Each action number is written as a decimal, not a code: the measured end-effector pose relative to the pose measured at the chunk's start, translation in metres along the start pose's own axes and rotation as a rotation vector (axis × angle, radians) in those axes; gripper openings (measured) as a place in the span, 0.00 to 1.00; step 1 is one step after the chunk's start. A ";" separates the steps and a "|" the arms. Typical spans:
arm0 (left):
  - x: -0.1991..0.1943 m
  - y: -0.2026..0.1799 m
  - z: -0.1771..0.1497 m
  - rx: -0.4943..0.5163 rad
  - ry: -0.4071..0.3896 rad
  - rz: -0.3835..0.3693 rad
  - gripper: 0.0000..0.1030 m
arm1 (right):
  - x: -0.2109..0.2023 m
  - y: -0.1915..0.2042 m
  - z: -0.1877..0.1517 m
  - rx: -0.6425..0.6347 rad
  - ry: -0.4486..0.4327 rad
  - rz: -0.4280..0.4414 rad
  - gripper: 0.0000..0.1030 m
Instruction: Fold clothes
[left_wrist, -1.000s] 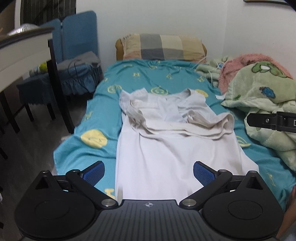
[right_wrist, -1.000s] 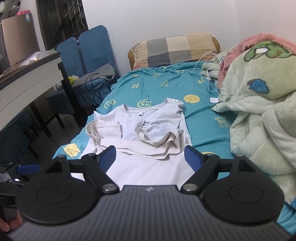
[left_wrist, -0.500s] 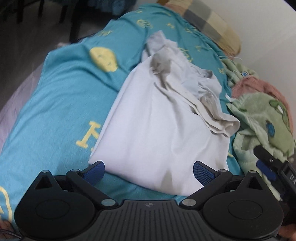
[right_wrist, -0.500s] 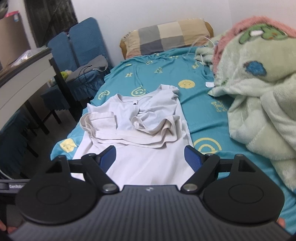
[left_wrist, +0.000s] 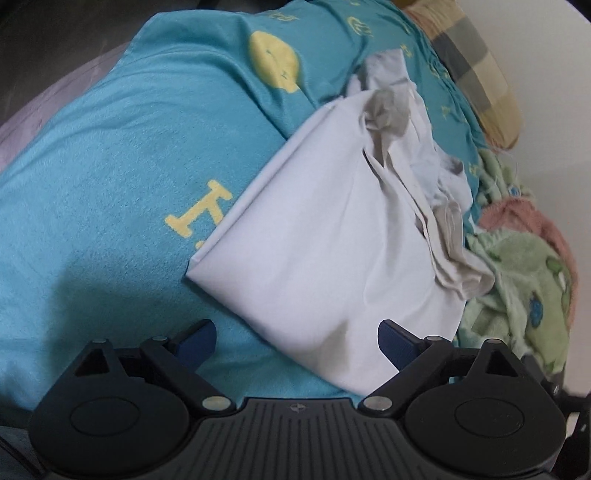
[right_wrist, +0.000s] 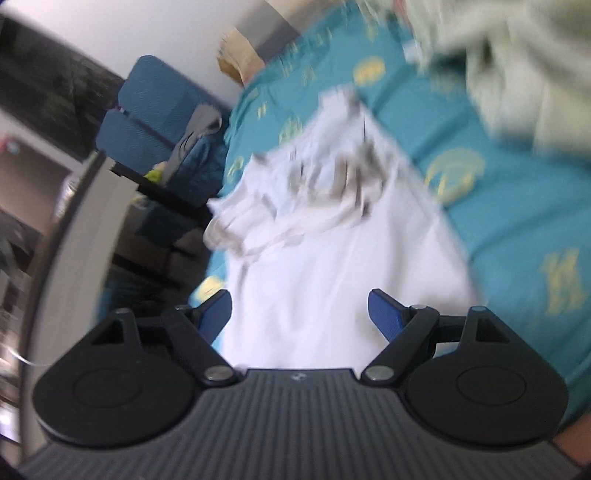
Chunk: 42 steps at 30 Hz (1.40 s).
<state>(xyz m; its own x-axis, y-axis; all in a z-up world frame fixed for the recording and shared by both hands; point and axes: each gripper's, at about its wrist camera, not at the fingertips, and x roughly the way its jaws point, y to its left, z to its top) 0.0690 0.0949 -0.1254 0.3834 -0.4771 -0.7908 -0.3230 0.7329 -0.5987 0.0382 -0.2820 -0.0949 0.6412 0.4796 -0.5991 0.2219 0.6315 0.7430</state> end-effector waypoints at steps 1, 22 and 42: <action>0.000 0.001 0.001 -0.009 -0.018 -0.009 0.91 | 0.006 -0.005 -0.003 0.045 0.037 0.016 0.80; -0.009 -0.001 0.008 -0.026 -0.162 -0.050 0.16 | 0.028 -0.073 -0.014 0.431 -0.014 -0.163 0.23; -0.159 -0.078 -0.037 0.114 -0.273 -0.216 0.08 | -0.116 0.019 -0.011 0.172 -0.276 0.017 0.08</action>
<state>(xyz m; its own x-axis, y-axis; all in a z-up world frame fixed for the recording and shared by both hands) 0.0010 0.0956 0.0427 0.6542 -0.4905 -0.5757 -0.1172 0.6862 -0.7179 -0.0402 -0.3192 -0.0147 0.8154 0.2911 -0.5004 0.3157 0.5010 0.8059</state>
